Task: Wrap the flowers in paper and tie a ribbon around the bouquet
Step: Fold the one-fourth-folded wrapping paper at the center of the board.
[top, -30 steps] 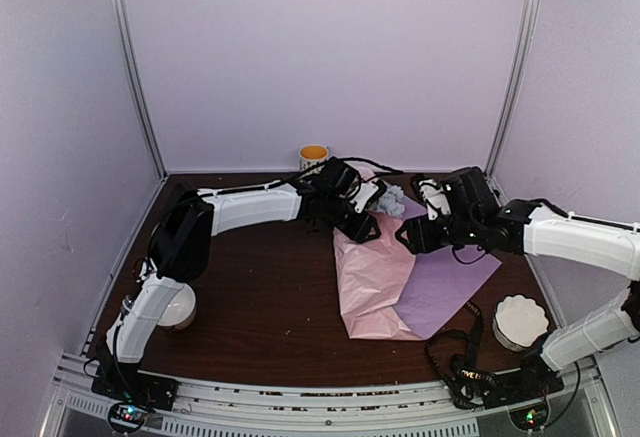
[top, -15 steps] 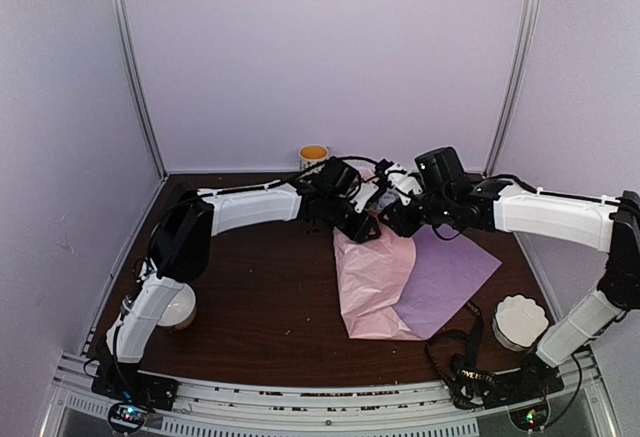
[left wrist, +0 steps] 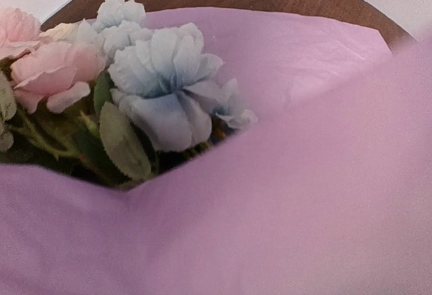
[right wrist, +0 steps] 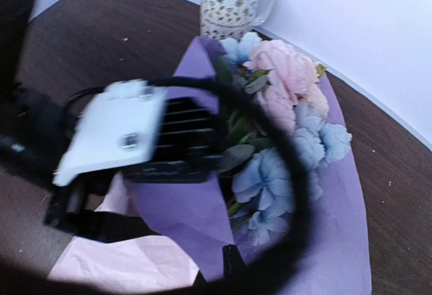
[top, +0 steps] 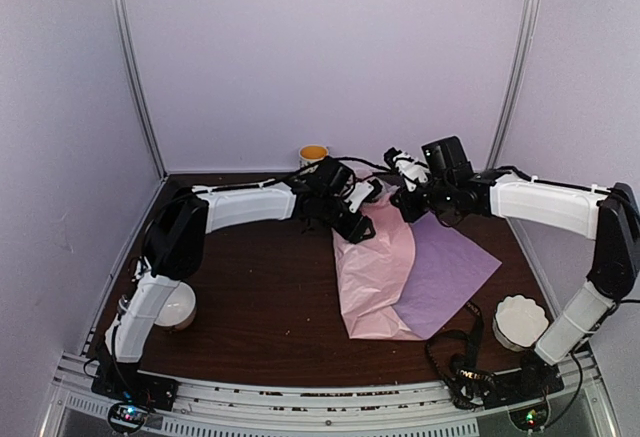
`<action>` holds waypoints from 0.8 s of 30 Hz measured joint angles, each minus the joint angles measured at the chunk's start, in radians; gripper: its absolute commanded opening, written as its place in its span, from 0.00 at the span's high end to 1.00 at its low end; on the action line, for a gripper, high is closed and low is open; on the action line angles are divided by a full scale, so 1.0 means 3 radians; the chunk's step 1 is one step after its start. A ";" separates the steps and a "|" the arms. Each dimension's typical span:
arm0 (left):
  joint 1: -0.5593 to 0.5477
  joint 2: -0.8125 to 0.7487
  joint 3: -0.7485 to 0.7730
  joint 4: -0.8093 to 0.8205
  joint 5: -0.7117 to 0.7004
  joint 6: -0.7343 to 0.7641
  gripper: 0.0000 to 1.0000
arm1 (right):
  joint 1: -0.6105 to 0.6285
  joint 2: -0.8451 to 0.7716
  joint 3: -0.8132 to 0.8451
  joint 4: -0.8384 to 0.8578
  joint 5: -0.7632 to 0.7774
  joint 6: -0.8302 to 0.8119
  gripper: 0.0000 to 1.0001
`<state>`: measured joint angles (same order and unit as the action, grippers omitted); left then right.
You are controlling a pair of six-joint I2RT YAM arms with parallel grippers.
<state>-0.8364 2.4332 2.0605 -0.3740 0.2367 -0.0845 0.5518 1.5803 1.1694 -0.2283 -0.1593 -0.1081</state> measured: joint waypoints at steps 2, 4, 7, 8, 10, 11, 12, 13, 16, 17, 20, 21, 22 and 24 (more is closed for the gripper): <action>0.0004 -0.0193 -0.0270 0.0053 -0.0064 0.0097 0.42 | -0.0120 0.0074 0.0078 0.0000 -0.0038 0.0074 1.00; 0.0001 -0.0468 -0.0610 0.0155 -0.0131 0.0207 0.42 | -0.0214 0.0151 0.0145 0.0006 -0.0083 0.0150 1.00; -0.0032 -0.0963 -0.1136 0.0304 -0.0223 0.0390 0.42 | -0.0341 0.0267 0.0197 0.0017 -0.0169 0.0305 1.00; -0.0056 -0.1092 -0.1249 0.0342 -0.0249 0.0458 0.42 | -0.0361 0.0289 0.0201 0.0017 -0.0186 0.0345 1.00; -0.0144 -0.1263 -0.1396 0.0404 -0.0285 0.0608 0.43 | -0.0426 0.0356 0.0233 0.0014 -0.0231 0.0458 1.00; -0.0219 -0.1296 -0.1432 0.0415 -0.0317 0.0703 0.43 | -0.0446 0.0383 0.0243 0.0020 -0.0248 0.0497 1.00; -0.0294 -0.1298 -0.1446 0.0420 -0.0350 0.0788 0.44 | -0.0465 0.0407 0.0257 0.0020 -0.0277 0.0552 1.00; -0.0384 -0.1274 -0.1452 0.0399 -0.0388 0.0882 0.45 | -0.0487 0.0434 0.0280 0.0014 -0.0308 0.0612 1.00; -0.0660 -0.1110 -0.1451 0.0296 -0.0491 0.1141 0.45 | -0.0554 0.0510 0.0375 0.0000 -0.0362 0.0741 1.00; -0.0736 -0.1048 -0.1451 0.0235 -0.0500 0.1197 0.46 | -0.0575 0.0535 0.0409 -0.0003 -0.0370 0.0788 1.00; -0.0866 -0.0855 -0.1451 0.0045 -0.0504 0.1320 0.46 | -0.0659 0.0589 0.0479 0.0018 -0.0420 0.0941 1.00; -0.0870 -0.0814 -0.1451 -0.0010 -0.0502 0.1343 0.46 | -0.0689 0.0607 0.0497 0.0023 -0.0448 0.1001 1.00; -0.0861 -0.0777 -0.1451 -0.0061 -0.0497 0.1368 0.46 | -0.0725 0.0638 0.0523 0.0036 -0.0482 0.1055 1.00; -0.0833 -0.0738 -0.1439 -0.0114 -0.0465 0.1424 0.46 | -0.0777 0.0722 0.0580 0.0051 -0.0532 0.1156 1.00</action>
<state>-1.0863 2.2120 1.6287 -0.4084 0.0971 0.3428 0.3187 1.7969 1.3434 -0.2131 -0.3187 0.2386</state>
